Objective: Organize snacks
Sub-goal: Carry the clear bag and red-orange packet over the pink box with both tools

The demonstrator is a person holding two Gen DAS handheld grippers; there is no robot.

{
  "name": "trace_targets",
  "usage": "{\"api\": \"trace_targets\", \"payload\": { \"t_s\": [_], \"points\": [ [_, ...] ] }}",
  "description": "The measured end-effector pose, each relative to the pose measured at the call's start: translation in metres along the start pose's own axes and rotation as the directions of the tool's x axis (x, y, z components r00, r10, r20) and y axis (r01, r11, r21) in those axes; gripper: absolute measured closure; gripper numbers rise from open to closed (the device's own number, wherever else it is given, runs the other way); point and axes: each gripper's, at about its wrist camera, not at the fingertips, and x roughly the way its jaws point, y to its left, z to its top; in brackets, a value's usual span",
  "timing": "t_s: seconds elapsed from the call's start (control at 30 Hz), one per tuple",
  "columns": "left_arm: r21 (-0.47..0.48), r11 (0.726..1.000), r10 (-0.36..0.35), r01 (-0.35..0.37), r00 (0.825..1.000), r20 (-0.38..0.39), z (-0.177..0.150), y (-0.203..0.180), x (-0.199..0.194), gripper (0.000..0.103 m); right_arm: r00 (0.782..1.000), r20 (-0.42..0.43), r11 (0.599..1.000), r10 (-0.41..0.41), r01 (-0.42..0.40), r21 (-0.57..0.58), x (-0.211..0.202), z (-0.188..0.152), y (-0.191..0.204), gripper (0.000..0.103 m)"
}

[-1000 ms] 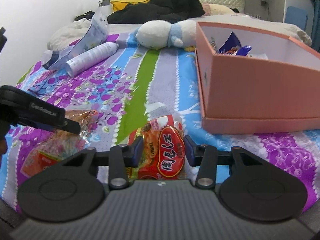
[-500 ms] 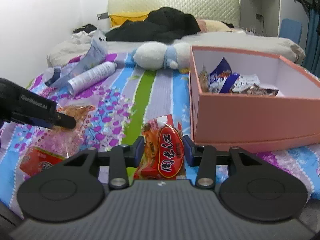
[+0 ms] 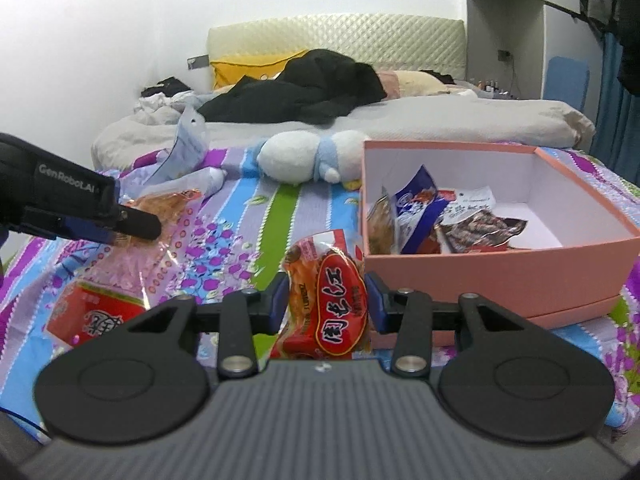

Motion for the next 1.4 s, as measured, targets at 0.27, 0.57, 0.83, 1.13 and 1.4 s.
{"api": "trace_targets", "payload": {
  "t_s": [0.27, 0.57, 0.83, 1.13, 1.4],
  "points": [
    [0.023, 0.997, -0.075, 0.075, 0.997, 0.004, 0.002, -0.028, 0.002, 0.057, 0.999, 0.014, 0.999, -0.046, 0.045, 0.026, -0.017, 0.008, -0.023, 0.059],
    [0.067, 0.986, -0.154, 0.155, 0.988, -0.02, 0.001, -0.067, 0.022, 0.057, 0.994, 0.026, 0.993, -0.11, 0.109, 0.054, -0.029, 0.008, -0.047, 0.059],
    [0.097, 0.969, -0.231, 0.228, 0.972, 0.028, 0.041, -0.093, 0.039, 0.057, 0.984, 0.085, 0.985, -0.159, 0.153, 0.08, -0.018, 0.032, -0.072, 0.059],
    [0.178, 0.952, -0.261, 0.251, 0.965, 0.033, 0.091, -0.136, 0.074, 0.056, 0.977, 0.073, 0.978, -0.199, 0.194, 0.077, 0.026, 0.068, -0.108, 0.059],
    [0.163, 0.959, -0.23, 0.232, 0.973, -0.028, 0.114, -0.155, 0.127, 0.055, 0.982, -0.008, 0.975, -0.187, 0.186, 0.12, 0.065, 0.08, -0.139, 0.059]
  ]
}}
